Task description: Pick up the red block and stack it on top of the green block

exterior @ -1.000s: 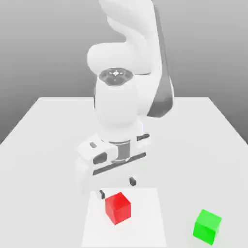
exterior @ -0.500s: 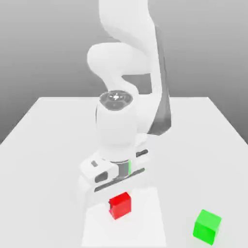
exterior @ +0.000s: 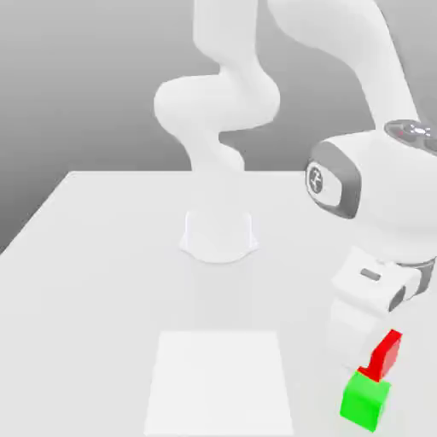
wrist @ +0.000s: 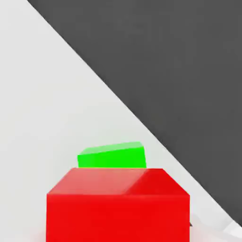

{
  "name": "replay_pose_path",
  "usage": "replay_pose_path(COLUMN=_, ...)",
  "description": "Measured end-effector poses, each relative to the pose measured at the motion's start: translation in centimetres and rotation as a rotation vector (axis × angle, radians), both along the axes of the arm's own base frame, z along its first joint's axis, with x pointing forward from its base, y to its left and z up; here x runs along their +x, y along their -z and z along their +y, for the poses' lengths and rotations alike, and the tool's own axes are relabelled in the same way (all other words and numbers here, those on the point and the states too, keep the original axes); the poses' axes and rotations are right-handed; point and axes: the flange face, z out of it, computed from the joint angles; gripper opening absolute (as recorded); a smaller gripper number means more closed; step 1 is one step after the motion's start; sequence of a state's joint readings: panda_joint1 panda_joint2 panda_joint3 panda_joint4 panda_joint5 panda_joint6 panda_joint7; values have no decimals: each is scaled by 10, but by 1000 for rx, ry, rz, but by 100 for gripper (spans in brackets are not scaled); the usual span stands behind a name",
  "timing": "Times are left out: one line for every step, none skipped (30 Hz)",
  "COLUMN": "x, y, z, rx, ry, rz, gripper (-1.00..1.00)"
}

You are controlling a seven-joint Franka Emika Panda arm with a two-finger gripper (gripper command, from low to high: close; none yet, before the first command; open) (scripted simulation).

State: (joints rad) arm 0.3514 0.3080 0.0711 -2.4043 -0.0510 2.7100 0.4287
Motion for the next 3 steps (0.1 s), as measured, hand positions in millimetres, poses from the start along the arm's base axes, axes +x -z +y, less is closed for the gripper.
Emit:
replay_pose_path(x=0, y=0, z=0, rx=0, ry=0, rz=0, gripper=100)
replay_pose_path(x=0, y=0, z=0, rx=0, ry=0, rz=0, gripper=100)
replay_pose_path(x=0, y=0, z=0, rx=0, ry=0, rz=0, gripper=100)
